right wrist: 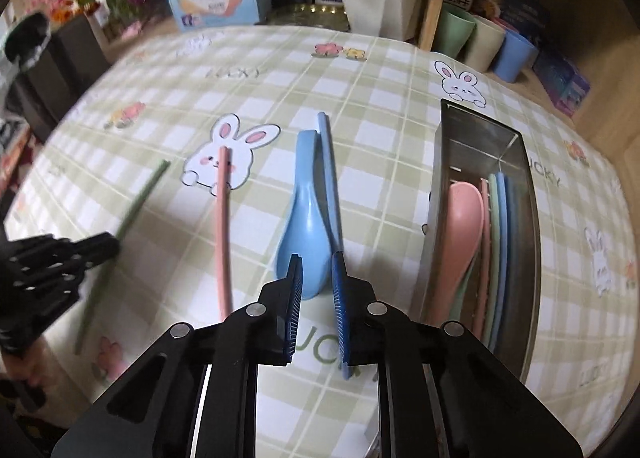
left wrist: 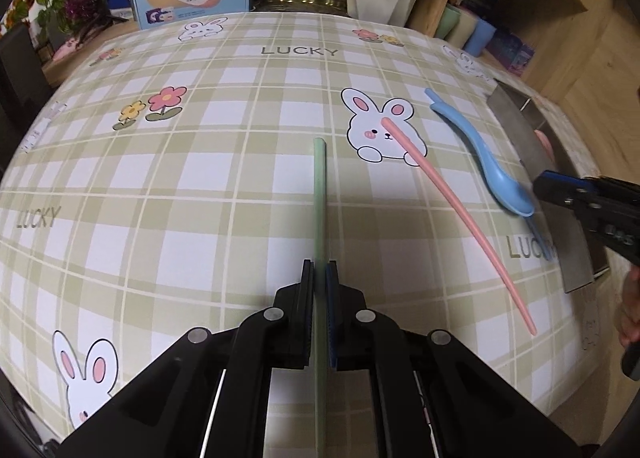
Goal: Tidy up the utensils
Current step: 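Grasp the blue chopstick beside the blue spoon with the right gripper while the left gripper holds the green chopstick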
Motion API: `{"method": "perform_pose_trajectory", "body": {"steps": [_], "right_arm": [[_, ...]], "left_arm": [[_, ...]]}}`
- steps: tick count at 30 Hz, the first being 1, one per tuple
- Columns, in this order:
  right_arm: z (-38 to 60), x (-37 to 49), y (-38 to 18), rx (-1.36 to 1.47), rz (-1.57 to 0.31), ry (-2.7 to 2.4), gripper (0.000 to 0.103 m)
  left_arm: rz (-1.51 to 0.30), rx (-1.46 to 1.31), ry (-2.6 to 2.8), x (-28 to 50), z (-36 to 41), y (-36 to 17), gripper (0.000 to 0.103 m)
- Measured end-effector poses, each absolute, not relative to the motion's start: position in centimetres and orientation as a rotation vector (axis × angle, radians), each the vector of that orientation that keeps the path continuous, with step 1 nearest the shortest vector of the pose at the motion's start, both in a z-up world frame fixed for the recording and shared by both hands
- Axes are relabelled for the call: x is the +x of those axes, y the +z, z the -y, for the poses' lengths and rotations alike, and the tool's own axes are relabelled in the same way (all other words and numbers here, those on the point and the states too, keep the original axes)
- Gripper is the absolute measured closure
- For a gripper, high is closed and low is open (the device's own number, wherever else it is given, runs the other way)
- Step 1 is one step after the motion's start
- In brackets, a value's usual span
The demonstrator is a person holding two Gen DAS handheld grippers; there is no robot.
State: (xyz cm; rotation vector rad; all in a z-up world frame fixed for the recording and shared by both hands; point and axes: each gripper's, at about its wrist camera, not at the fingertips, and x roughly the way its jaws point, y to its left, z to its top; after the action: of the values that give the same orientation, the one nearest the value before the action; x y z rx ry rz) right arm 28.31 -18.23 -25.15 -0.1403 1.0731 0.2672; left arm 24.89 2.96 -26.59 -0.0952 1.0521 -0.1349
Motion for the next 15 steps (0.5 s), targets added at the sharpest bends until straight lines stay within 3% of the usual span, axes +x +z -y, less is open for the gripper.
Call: {"method": "perform_pose_trajectory", "body": {"steps": [15], "right_arm": [[17.2, 29.0, -26.9, 0.063, -1.269, 0.23, 0.088]], "left_arm": [[-1.023, -0.177, -0.211, 24.4, -4.6, -26.9, 0.096]]}}
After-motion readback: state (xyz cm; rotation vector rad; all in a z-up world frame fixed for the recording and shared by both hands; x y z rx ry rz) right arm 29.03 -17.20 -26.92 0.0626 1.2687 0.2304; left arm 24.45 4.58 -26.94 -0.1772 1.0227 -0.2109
